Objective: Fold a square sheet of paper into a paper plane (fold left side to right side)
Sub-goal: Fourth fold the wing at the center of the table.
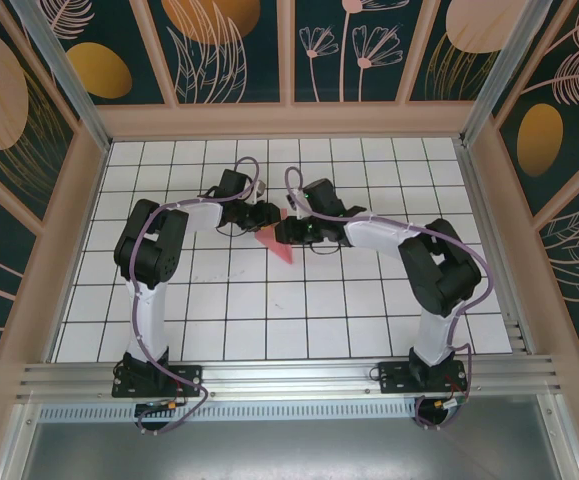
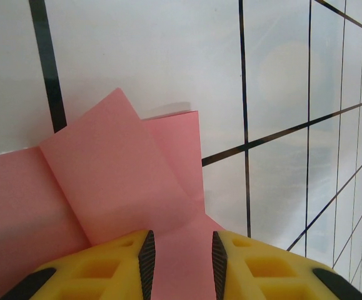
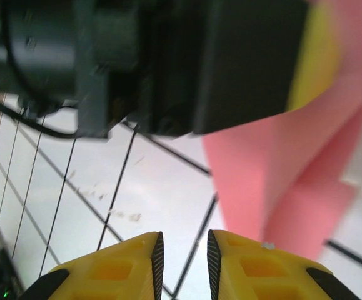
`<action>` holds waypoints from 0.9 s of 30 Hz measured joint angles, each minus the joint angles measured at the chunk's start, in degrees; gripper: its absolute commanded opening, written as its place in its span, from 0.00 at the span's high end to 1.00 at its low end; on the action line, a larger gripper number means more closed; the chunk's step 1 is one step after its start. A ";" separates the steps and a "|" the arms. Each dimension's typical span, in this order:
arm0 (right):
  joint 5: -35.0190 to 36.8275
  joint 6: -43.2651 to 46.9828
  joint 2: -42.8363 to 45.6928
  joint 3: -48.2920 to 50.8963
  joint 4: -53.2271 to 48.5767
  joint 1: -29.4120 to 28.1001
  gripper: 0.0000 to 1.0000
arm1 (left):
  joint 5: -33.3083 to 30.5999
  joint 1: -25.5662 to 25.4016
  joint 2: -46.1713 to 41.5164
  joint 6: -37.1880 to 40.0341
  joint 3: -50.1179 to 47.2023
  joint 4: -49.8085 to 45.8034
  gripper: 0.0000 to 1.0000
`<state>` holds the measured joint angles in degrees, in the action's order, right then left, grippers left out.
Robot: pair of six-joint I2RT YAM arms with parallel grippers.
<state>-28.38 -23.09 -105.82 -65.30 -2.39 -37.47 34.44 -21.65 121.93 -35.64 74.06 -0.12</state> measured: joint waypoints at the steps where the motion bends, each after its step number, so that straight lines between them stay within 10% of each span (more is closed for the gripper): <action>1: -0.28 0.02 -0.50 -0.04 -0.02 -0.63 0.72 | -0.02 0.00 -0.02 0.00 0.00 0.00 0.66; 27: 3.23 0.72 -6.91 -2.21 -5.20 -0.83 0.73 | -0.02 0.00 -0.07 0.02 -0.04 0.04 0.65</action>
<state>-25.15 -22.37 -112.73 -67.51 -7.60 -38.30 34.41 -21.65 121.86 -35.62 74.02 -0.08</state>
